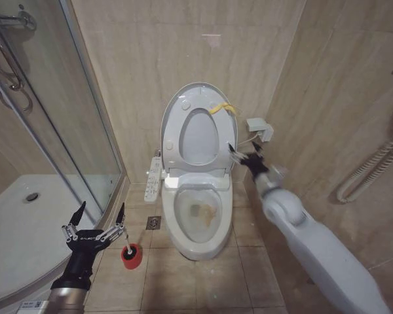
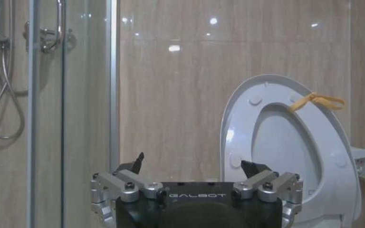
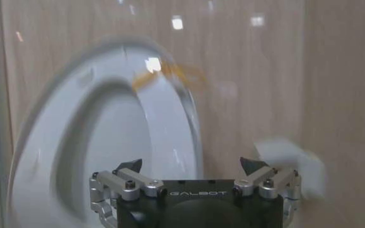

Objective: Open the toilet lid, clean the toilet bowl with a toilet brush, close the toilet lid, and flush.

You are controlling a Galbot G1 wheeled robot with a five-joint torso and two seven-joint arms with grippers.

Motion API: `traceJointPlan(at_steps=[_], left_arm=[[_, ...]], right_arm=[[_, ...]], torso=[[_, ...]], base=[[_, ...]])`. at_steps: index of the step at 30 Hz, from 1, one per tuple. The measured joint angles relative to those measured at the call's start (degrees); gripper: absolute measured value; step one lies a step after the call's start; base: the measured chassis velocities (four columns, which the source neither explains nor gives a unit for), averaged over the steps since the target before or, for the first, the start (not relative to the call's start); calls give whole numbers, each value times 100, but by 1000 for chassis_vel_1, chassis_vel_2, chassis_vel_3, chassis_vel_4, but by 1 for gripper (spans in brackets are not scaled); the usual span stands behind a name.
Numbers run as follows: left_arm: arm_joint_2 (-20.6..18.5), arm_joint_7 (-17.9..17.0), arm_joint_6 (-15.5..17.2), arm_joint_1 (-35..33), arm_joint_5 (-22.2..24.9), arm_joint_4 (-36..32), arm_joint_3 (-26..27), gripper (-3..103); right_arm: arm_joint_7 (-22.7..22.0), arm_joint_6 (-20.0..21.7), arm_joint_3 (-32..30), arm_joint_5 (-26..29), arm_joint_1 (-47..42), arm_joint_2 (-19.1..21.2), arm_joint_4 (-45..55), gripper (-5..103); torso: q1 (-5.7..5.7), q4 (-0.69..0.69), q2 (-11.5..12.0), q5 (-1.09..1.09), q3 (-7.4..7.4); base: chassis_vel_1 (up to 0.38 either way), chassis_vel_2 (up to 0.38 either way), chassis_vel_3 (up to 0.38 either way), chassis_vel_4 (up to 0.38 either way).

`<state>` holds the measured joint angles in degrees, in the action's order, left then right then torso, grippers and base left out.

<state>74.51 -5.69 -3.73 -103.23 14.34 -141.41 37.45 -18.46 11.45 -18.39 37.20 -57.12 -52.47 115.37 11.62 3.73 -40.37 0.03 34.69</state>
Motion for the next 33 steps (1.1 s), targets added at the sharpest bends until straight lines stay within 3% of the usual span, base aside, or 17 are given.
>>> traceJointPlan(at_steps=[3,5,11,15,21,33], left_arm=[[1,0,0,0,0,0,0,100],[0,0,0,0,0,0,0,100],[1,0,0,0,0,0,0,100],[0,0,0,0,0,0,0,100],[1,0,0,0,0,0,0,100],[0,0,0,0,0,0,0,100]], right_arm=[[145,23,-896,-329,-1538,-168,830,100],[151,23,-985,-389,-1748,-254,967,100],[240,-63,-1410,-902,-2945,-1208,2204,100],[537,-521,-1565,-1528,-3596,-1598,2413,100],[660,-935,-1654,-1967,-3928,-1868,2444,100],[666,-953,-1642,-1992,-3893,-1867,2407,100]], torso=[[-1,-4,0,-3,-1],[-1,-5,0,-2,-1],[-1,-8,0,-5,-1],[-1,-6,0,-4,-1],[-1,-6,0,-4,0],[0,-6,0,-4,0]], base=[[0,0,0,0],[0,0,0,0],[0,0,0,0],[0,0,0,0],[0,0,0,0],[0,0,0,0]])
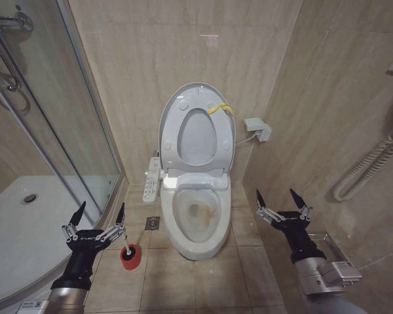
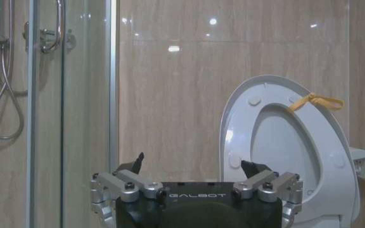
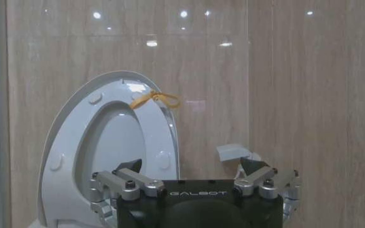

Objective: Open the toilet lid, clean the toilet bowl with a toilet brush, close the toilet lid, and flush.

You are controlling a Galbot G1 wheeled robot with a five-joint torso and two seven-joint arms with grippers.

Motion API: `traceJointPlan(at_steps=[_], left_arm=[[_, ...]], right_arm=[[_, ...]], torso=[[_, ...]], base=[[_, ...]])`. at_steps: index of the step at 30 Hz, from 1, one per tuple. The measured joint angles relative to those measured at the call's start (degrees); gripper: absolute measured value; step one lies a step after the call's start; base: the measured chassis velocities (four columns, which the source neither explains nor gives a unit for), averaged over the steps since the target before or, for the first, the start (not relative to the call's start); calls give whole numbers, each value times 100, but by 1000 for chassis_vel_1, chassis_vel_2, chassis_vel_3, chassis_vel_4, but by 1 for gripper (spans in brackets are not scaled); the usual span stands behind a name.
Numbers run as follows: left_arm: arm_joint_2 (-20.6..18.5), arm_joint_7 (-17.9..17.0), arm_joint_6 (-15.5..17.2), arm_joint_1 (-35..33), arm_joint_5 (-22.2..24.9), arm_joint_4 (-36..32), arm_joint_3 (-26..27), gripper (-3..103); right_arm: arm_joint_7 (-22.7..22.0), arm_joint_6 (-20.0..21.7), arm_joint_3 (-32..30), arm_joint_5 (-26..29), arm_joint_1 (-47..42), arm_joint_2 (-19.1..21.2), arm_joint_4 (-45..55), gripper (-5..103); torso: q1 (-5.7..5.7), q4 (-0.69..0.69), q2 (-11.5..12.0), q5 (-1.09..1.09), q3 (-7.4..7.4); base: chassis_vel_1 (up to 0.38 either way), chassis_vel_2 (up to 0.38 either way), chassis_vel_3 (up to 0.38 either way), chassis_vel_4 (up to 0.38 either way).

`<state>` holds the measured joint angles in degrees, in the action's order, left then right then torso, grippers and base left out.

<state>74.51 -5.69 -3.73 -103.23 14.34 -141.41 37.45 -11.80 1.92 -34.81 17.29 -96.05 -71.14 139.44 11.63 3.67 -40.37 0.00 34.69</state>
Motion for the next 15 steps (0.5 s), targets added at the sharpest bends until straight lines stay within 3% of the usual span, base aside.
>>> traceJointPlan(at_steps=[15], left_arm=[[-1,-5,19,32,18,15,-11,100]], right_arm=[[-3,8,15,13,24,12,-22,100]], torso=[[0,0,0,1,0]], base=[[0,0,0,0]])
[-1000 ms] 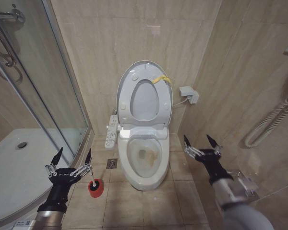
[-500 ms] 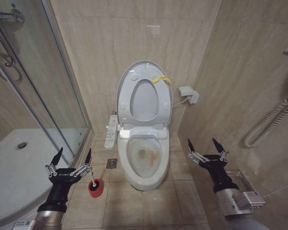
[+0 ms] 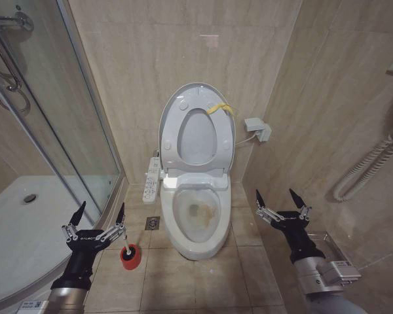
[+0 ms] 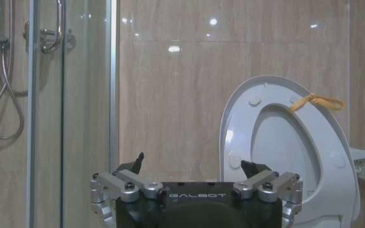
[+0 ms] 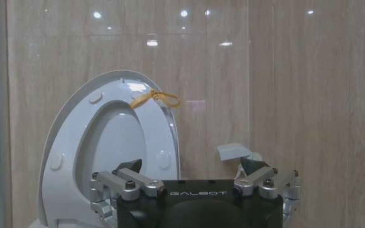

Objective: Open the toilet lid, clean the toilet bowl with a toilet brush, close the toilet lid, and flush.

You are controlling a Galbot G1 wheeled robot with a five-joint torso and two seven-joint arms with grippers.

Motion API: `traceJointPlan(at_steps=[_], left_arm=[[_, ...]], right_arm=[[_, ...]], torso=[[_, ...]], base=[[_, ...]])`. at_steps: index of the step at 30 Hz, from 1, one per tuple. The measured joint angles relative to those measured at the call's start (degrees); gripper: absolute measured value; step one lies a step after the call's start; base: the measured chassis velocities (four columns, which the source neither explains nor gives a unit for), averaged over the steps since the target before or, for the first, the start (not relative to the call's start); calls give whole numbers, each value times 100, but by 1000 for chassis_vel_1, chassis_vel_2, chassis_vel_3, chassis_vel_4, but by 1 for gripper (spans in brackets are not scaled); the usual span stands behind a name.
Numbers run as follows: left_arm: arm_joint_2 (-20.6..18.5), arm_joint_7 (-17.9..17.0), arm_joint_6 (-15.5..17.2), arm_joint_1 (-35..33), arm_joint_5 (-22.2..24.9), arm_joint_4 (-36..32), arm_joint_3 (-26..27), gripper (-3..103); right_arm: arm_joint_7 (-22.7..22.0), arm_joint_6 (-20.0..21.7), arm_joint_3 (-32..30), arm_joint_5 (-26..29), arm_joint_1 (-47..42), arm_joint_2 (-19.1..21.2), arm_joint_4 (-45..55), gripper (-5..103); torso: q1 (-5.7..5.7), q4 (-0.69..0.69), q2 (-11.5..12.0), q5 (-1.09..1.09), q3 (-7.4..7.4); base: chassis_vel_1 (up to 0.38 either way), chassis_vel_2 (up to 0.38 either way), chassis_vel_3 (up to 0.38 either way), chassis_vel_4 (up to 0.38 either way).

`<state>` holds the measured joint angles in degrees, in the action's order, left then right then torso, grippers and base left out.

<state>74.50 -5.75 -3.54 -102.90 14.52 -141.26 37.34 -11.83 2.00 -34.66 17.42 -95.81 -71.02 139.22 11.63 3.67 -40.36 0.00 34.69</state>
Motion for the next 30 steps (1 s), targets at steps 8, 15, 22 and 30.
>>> traceJointPlan(at_steps=[8,15,22,30], left_arm=[[-137,-269,1125,1170,877,716,-511,103],[-173,-337,1416,1464,1105,899,-649,98],[-176,-316,1351,1267,983,721,-605,99],[-186,-129,836,238,269,-194,-332,92]], right_arm=[[-3,3,3,4,4,2,-4,100],[-5,5,5,6,6,4,-7,100],[-7,6,7,9,5,5,-8,100],[-8,6,7,11,6,6,-8,100]], torso=[[0,1,0,-1,0],[2,-1,1,-2,1],[1,3,1,-2,1],[-1,-1,-1,-1,-1]], base=[[0,0,0,0],[0,0,0,0],[0,0,0,0],[0,0,0,0]])
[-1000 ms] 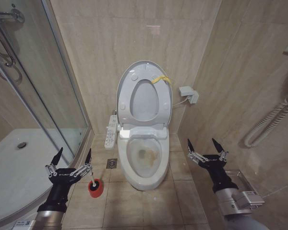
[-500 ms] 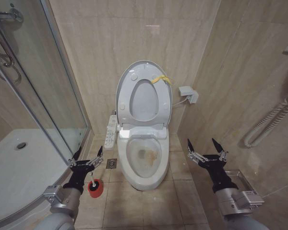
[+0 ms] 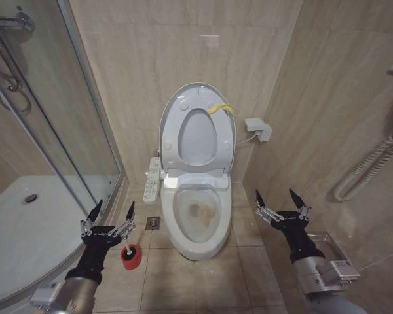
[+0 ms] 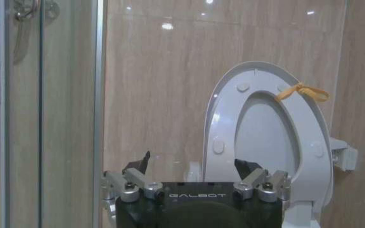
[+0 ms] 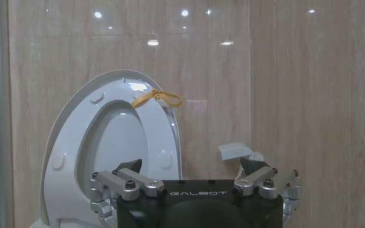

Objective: Open the toilet lid, clean the toilet bowl with a toilet brush, close the toilet lid, and flush.

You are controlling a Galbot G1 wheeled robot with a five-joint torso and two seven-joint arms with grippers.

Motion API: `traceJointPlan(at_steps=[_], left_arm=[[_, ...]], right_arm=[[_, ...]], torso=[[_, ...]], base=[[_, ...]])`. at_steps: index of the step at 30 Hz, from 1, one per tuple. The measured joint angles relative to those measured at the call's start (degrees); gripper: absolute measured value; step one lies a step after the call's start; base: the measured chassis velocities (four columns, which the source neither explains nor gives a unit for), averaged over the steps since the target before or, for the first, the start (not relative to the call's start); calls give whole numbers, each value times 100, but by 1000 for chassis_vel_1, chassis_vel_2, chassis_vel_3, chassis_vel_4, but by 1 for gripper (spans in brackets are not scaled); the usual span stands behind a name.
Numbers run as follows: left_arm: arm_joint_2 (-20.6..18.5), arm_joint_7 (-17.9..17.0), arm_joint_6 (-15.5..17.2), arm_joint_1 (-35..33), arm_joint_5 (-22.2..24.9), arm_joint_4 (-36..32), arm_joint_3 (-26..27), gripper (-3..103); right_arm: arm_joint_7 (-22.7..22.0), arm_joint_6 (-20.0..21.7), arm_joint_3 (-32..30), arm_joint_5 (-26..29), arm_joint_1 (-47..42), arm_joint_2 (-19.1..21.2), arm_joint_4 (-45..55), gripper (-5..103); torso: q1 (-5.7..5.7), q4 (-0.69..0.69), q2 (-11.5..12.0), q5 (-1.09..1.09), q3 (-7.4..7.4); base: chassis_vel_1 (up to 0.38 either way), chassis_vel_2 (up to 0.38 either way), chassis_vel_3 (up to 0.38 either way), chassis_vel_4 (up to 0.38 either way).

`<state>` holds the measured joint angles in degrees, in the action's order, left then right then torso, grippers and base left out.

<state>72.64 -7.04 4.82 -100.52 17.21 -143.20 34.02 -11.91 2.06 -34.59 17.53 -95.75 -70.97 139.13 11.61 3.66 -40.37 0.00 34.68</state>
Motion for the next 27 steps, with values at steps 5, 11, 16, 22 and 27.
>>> traceJointPlan(at_steps=[5,11,16,22,27], left_arm=[[-1,6,-12,-17,-14,0,7,92],[48,138,-495,-65,-271,553,65,90],[130,330,-1184,-115,-633,1407,140,86],[216,531,-1909,-166,-1013,2294,224,85],[268,652,-2344,-199,-1238,2822,275,85]], right_arm=[[0,0,0,1,0,0,0,100],[-1,0,0,2,0,0,0,100],[-1,0,0,4,0,0,0,100],[-1,0,0,6,0,0,0,100],[-1,0,0,7,0,0,-1,100]], torso=[[1,2,0,0,0],[1,2,0,0,1],[1,0,0,0,1],[1,1,0,0,1],[1,1,0,0,1]], base=[[0,0,0,0],[0,0,0,0],[0,0,0,0],[0,0,0,0],[0,0,0,0]])
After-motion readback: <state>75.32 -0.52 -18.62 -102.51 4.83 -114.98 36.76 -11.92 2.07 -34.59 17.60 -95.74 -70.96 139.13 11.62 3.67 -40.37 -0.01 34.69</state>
